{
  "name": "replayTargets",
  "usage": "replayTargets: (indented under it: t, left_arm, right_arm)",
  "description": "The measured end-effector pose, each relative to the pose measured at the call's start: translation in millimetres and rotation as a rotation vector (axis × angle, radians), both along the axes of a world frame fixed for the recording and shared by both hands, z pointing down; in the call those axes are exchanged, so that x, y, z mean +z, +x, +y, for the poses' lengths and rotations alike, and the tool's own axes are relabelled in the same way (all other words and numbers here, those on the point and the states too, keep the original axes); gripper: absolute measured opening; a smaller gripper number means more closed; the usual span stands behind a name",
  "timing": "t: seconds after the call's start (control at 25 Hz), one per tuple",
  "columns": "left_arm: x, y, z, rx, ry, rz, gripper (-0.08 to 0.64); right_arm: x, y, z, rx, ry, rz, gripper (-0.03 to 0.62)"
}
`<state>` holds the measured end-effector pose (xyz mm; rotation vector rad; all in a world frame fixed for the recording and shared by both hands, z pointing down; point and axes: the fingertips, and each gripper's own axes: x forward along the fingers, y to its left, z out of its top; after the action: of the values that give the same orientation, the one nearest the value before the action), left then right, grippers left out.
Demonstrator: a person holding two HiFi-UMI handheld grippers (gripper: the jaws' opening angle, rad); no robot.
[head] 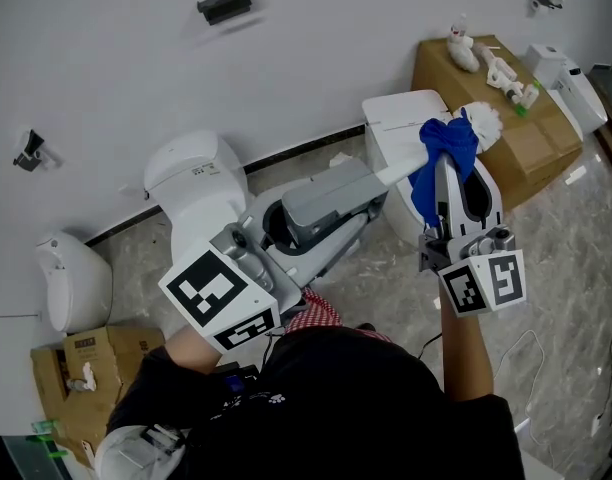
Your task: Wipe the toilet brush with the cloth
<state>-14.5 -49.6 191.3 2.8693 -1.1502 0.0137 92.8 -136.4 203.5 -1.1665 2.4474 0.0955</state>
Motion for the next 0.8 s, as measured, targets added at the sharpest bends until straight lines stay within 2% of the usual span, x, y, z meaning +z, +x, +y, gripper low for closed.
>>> replayTargets:
  t: [0.8]
  left_arm:
    - [-3.8,-4.5,13.7,-0.02,0.01,0.006,0.169]
  right_arm:
    - [2.3,11.5,-7.9,0.031,0.001,0.018,0.064]
